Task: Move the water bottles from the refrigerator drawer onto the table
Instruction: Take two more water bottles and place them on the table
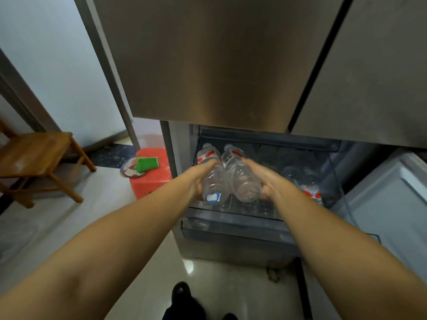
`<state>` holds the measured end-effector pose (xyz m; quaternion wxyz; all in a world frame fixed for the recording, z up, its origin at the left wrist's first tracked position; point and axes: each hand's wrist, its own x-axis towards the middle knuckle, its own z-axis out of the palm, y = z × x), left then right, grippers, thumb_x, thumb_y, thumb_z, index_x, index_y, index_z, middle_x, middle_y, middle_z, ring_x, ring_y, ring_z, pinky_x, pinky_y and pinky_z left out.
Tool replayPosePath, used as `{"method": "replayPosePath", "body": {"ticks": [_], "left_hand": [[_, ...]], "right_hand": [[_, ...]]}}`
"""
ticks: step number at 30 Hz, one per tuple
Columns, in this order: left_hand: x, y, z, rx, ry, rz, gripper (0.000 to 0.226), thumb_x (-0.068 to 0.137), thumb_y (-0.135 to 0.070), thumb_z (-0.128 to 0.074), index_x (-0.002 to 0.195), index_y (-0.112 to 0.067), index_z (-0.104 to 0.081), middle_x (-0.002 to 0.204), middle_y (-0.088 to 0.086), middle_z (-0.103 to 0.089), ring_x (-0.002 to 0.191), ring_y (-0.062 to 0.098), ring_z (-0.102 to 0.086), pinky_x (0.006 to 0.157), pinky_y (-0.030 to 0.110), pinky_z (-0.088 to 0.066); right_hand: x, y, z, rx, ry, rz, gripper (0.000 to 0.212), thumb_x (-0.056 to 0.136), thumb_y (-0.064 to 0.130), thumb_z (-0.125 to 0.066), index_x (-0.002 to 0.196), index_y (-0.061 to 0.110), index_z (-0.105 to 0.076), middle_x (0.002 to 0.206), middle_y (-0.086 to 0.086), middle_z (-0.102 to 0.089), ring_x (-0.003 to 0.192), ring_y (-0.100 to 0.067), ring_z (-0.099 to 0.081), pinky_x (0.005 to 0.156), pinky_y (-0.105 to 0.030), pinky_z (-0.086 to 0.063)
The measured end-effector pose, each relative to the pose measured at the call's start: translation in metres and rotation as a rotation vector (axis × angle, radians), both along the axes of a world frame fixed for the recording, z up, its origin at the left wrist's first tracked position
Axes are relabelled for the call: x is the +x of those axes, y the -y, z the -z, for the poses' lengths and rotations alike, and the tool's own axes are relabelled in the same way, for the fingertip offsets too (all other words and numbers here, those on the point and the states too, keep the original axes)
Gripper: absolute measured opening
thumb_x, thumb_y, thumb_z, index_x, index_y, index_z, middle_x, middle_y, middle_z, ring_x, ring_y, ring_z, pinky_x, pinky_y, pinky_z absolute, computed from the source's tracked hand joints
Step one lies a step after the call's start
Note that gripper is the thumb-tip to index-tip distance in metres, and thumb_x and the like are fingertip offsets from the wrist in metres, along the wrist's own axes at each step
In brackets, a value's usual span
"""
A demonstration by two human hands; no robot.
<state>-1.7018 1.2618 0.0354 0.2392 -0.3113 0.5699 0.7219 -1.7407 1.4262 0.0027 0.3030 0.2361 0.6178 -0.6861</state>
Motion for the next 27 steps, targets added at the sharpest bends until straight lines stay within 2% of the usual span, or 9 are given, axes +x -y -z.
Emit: {"method": "replayPosePath", "body": {"ticks": [1,3,7,10,13,17,20,23,27], "left_hand": [[0.005,-0.001,-0.006,0.003,-0.002,-0.013,0.041,0.078,-0.023,-0.074,0.114,-0.007,-0.062,0.072,0.013,-0.073,0.055,0.027,-0.071,0.049,0.036,-0.056],[0.015,-0.003,-0.015,0.033,-0.012,-0.009,0.041,0.079,-0.025,-0.073,0.113,-0.006,-0.059,0.082,0.015,-0.069,0.056,0.028,-0.07,0.047,0.036,-0.055],[0.044,-0.014,-0.039,0.096,-0.049,0.035,0.024,0.087,-0.025,-0.067,0.09,-0.004,-0.056,0.082,0.014,-0.063,0.07,0.026,-0.062,0.069,0.041,-0.053],[0.062,-0.016,-0.049,0.133,-0.066,0.113,0.029,0.085,-0.027,-0.069,0.097,-0.004,-0.057,0.077,0.014,-0.066,0.063,0.026,-0.065,0.06,0.04,-0.054],[0.081,-0.009,-0.054,0.176,-0.104,0.183,0.032,0.084,-0.028,-0.069,0.104,-0.005,-0.06,0.073,0.014,-0.07,0.059,0.026,-0.069,0.062,0.038,-0.054],[0.124,0.017,-0.054,0.171,-0.209,0.282,0.036,0.086,-0.023,-0.067,0.118,-0.009,-0.058,0.102,0.014,-0.07,0.087,0.03,-0.068,0.066,0.044,-0.053],[0.157,0.043,-0.05,0.14,-0.334,0.32,0.042,0.087,-0.02,-0.065,0.125,-0.008,-0.054,0.109,0.016,-0.069,0.095,0.031,-0.068,0.08,0.045,-0.056],[0.19,0.071,-0.038,0.066,-0.47,0.319,0.041,0.087,-0.023,-0.067,0.124,-0.009,-0.056,0.117,0.018,-0.067,0.105,0.035,-0.066,0.096,0.052,-0.05],[0.233,0.102,-0.019,-0.066,-0.603,0.235,0.032,0.086,-0.026,-0.069,0.113,-0.012,-0.061,0.109,0.013,-0.07,0.102,0.032,-0.068,0.092,0.049,-0.053]], "right_hand": [[0.006,-0.003,-0.007,-0.028,-0.007,0.007,0.042,0.086,0.04,-0.068,0.107,0.004,-0.069,0.094,-0.014,-0.073,0.083,-0.026,-0.072,0.079,-0.04,-0.059],[0.017,-0.008,-0.019,-0.078,-0.038,-0.007,0.027,0.088,0.034,-0.066,0.088,0.007,-0.069,0.075,-0.009,-0.069,0.063,-0.021,-0.068,0.062,-0.035,-0.06],[0.046,-0.02,-0.036,-0.163,-0.054,0.027,0.022,0.09,0.031,-0.064,0.086,0.009,-0.064,0.071,-0.006,-0.064,0.056,-0.018,-0.064,0.056,-0.031,-0.056],[0.068,-0.023,-0.043,-0.177,-0.095,0.058,0.028,0.085,0.034,-0.069,0.097,0.009,-0.064,0.078,-0.006,-0.064,0.064,-0.018,-0.064,0.064,-0.032,-0.056],[0.091,-0.033,-0.043,-0.121,-0.144,0.128,0.07,0.066,0.045,-0.082,0.123,0.009,-0.062,0.101,-0.01,-0.069,0.086,-0.024,-0.068,0.078,-0.038,-0.055],[0.153,-0.009,-0.044,-0.253,-0.28,0.15,0.054,0.085,0.043,-0.068,0.125,0.009,-0.059,0.12,-0.016,-0.066,0.108,-0.03,-0.065,0.1,-0.045,-0.048],[0.19,0.019,-0.032,-0.346,-0.336,0.139,0.07,0.08,0.038,-0.073,0.138,0.008,-0.047,0.137,-0.019,-0.054,0.126,-0.038,-0.053,0.109,-0.054,-0.037],[0.223,0.048,-0.024,-0.369,-0.386,0.138,0.075,0.075,0.037,-0.078,0.138,0.01,-0.047,0.139,-0.022,-0.052,0.125,-0.04,-0.053,0.108,-0.058,-0.036],[0.262,0.087,-0.023,-0.169,-0.473,0.068,0.062,0.074,0.043,-0.077,0.124,0.012,-0.059,0.12,-0.016,-0.067,0.11,-0.035,-0.065,0.099,-0.055,-0.047]]}}
